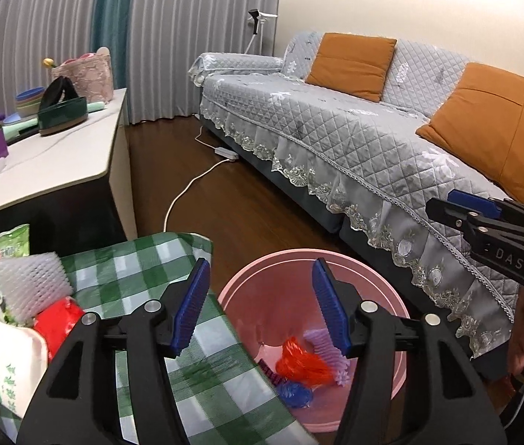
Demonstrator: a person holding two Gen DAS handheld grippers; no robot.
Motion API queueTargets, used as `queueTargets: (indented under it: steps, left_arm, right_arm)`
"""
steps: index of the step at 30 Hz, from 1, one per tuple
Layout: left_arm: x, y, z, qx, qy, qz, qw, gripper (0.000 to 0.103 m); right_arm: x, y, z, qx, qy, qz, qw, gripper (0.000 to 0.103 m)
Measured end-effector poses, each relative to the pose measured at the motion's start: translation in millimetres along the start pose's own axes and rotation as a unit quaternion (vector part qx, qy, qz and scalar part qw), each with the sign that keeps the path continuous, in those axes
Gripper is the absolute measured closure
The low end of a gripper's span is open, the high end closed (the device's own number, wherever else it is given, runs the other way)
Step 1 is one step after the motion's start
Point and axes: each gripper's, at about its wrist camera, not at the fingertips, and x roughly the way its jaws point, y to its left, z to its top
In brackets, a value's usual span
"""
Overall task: Collect trash
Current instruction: 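Return both tools to the table and grasp the red packet with the right gripper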
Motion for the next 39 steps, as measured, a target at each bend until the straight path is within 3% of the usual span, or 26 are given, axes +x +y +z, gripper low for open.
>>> queueTargets:
  steps: [15, 28, 39]
  left_arm:
    - [-97, 47, -10, -0.023, -0.035, 0.05, 0.9979, 0.047]
    - [-190, 124, -32, -0.026, -0.051, 0.131, 0.9898, 0.047]
    - [-194, 194, -77, -0.114, -0.038, 0.191, 0.9741, 0.047]
  right_arm:
    - [-37, 65, 2, -0.011, -0.041, 0.096, 0.995, 0.058]
    - [-48, 147, 2, -0.032, -0.043, 0.182, 0.982, 0.058]
    - [-15, 201, -8, -0.058, -0.006, 0.216, 0.975, 0.059]
